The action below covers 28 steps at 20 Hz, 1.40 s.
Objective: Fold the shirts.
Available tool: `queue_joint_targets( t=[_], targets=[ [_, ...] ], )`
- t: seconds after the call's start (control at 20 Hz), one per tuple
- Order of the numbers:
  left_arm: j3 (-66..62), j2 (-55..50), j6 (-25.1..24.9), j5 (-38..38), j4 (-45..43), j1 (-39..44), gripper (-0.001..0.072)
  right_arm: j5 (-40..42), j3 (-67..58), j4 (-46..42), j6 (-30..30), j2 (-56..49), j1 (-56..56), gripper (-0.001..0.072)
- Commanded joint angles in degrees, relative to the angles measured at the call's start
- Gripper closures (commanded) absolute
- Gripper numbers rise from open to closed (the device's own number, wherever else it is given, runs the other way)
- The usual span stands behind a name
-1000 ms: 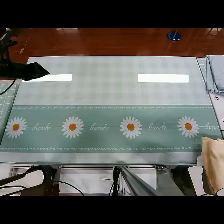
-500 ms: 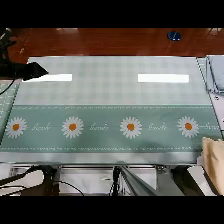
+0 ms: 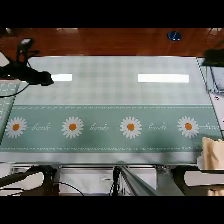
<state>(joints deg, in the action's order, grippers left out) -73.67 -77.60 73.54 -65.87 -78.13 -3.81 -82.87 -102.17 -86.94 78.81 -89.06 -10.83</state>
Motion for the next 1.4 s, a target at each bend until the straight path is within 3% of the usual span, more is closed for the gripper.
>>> queue_joint_targets(
  t=[0.0, 0.1, 0.15, 0.25, 0.35, 1.35],
  targets=[
    [-0.04, -0.61, 5.81, -5.7, -9.29, 5.38, 0.0289, -7.28, 2.51, -8.81, -0.22, -4.28, 15.34, 0.042],
    [-0.07, -0.61, 5.79, -3.61, -6.23, 6.23, 0.0124, -6.84, 7.26, -4.61, 1.44, -4.28, 16.98, 0.0403],
    [-0.07, -0.61, 5.53, -2.99, -4.48, 6.23, 0.0098, -5.4, 9.31, 0.24, 1.27, -4.28, 17.16, 0.0354],
    [-0.04, -0.63, 5.16, -2.71, -3.28, 6.23, 0.0098, -1.18, 11.02, 8.02, 0.85, -4.28, 17.46, 0.0325],
    [-0.04, -0.63, 5.16, -2.73, -3.3, 6.23, 0.0099, 2.45, 10.99, 9.53, 2.91, -4.28, 17.44, 0.0312],
    [-0.04, -0.68, 5.2, -2.73, -3.28, 6.23, 0.0099, 0.44, 10.99, 9.05, 3.52, -4.28, 17.44, 0.0315]
  ],
)
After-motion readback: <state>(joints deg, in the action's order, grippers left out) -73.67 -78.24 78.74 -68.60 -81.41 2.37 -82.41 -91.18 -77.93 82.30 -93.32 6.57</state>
